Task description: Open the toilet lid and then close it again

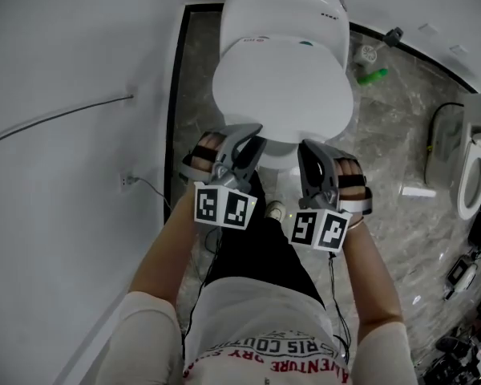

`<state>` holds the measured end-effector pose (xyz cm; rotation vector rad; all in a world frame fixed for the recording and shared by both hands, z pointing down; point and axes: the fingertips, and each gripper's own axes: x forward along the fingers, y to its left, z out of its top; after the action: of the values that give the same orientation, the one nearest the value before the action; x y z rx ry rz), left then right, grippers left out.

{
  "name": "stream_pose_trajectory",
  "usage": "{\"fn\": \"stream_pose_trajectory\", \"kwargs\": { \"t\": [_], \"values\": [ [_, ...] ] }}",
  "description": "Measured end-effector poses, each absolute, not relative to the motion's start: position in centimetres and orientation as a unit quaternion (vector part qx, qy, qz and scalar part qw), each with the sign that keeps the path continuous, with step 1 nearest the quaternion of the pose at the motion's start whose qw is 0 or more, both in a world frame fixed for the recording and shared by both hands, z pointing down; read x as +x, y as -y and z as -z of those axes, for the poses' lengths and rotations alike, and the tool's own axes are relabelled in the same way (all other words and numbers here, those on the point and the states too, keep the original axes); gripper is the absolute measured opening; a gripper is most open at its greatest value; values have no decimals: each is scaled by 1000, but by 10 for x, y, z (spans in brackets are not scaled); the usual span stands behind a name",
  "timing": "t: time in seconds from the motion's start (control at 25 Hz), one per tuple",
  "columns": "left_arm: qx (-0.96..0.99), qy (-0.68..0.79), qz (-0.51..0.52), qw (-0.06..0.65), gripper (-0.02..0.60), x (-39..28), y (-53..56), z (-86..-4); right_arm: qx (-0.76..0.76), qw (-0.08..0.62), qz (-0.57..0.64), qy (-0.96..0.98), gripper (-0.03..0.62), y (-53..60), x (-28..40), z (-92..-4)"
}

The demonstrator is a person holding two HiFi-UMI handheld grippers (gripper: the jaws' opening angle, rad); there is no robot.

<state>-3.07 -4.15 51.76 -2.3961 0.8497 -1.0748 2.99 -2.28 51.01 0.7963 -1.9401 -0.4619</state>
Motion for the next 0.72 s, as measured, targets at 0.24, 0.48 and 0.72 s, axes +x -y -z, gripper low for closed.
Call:
{"fn": "stream_pose_trajectory", "kwargs": {
  "t": [0.24, 0.48, 0.72],
  "values": [
    [-853, -272, 387, 221, 62, -32, 80, -483, 325, 489, 180, 789, 35, 63, 27, -475],
    [-868, -222, 376, 237, 50, -24, 126, -451, 343, 493, 153, 785, 35, 111, 34, -442],
    [-877, -198, 373, 230, 46, -17, 179, -433, 373, 491, 130, 776, 37, 167, 41, -422]
  ]
}}
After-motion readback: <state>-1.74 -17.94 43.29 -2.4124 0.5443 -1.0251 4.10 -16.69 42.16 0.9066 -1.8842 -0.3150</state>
